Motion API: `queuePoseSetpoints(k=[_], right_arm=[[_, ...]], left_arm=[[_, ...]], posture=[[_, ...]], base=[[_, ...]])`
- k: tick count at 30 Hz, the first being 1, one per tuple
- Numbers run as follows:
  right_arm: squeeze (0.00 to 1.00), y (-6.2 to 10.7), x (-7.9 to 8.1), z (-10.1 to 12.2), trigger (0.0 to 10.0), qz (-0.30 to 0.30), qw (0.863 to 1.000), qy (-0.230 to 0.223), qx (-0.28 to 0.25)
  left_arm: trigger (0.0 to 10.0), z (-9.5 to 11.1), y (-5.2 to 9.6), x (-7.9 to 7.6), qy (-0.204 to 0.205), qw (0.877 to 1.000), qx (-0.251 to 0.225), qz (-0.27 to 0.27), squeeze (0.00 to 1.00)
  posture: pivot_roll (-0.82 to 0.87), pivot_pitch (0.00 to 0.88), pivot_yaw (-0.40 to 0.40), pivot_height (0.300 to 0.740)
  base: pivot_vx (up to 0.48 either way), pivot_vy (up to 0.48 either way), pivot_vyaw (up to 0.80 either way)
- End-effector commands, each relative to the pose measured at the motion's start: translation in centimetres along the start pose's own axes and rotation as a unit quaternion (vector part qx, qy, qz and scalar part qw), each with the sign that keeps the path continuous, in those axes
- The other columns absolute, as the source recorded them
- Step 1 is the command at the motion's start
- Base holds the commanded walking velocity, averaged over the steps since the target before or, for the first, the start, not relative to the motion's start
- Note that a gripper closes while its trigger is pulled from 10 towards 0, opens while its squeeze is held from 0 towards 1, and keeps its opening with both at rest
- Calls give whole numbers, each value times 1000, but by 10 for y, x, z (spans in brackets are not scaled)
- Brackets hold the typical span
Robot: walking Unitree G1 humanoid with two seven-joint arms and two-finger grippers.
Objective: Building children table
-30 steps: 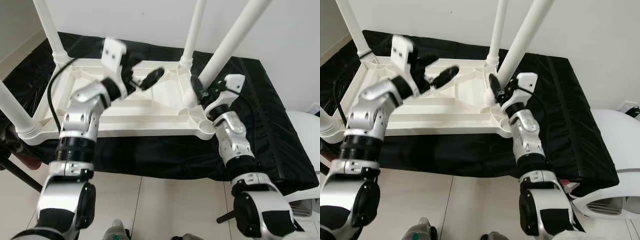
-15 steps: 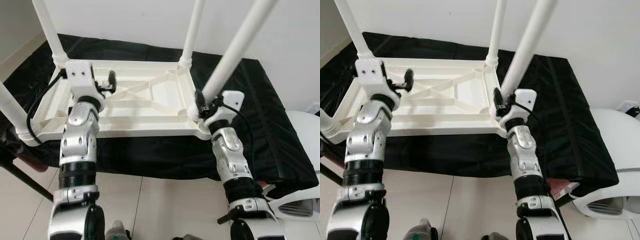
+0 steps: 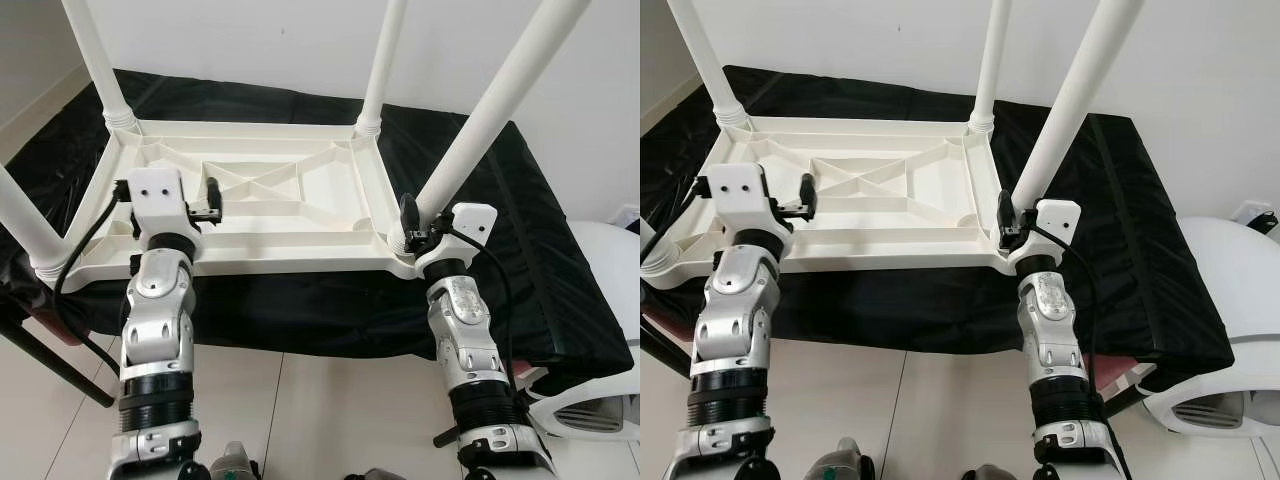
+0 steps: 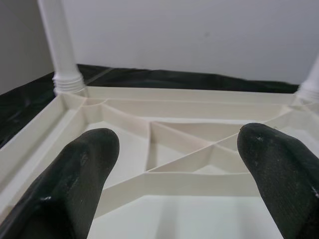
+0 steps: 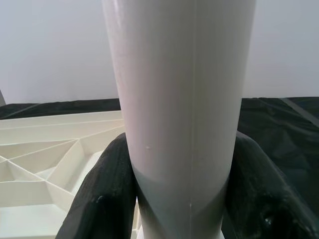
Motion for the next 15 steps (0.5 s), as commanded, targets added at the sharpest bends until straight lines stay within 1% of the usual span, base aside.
queuePoseSetpoints(k=[1,3,4,6,8,10,11,13,15], right_arm=[[0,0,0,7,10000,-2,1000,0,-15],[0,2,-1,8,10000,-5,1000,6,-15],[0,2,-1,8,10000,-5,1000,6,-15],[0,4,-2,7,10000,-7,1000,9,-14],[0,5,-1,8,10000,-8,1000,7,-15],[0,5,-1,9,10000,-10,1000,7,-17],[0,5,0,11,10000,-10,1000,6,-20],[0,5,1,12,10000,-10,1000,7,-21],[0,5,2,13,10000,-9,1000,7,-22]], left_arm=[[10000,9,3,2,10,999,-27,29,0],[10000,12,8,-1,14,999,-35,21,0],[10000,12,8,-1,14,999,-35,21,0],[10000,13,13,0,0,999,-40,25,0],[10000,12,17,1,-4,999,-41,26,0],[10000,11,18,1,-9,999,-40,25,0],[10000,14,19,1,-20,999,-45,23,0],[10000,14,19,0,-24,998,-46,23,0],[10000,17,19,-3,-30,998,-49,11,0]], posture=[[58,0,-41,740],[56,0,-38,740],[56,0,-38,740],[55,0,-38,740],[57,0,-39,740],[58,0,-40,740],[60,0,-42,740],[60,0,-42,740],[62,0,-43,740]], base=[[0,0,0],[0,0,0],[0,0,0],[0,0,0],[0,0,0],[0,0,0],[0,0,0],[0,0,0],[0,0,0]])
Point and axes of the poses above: a point about 5 cm out from each wrist's last joint towards the gripper, its own y axis pointing back from the gripper into the wrist, its own z axis along the axis of the wrist's last joint, x = y × z, the point moved 6 cm from there along -y, pointing out of the wrist towards the gripper, and after that the axes turned 11 degrees about y, right-handed, at the moved point
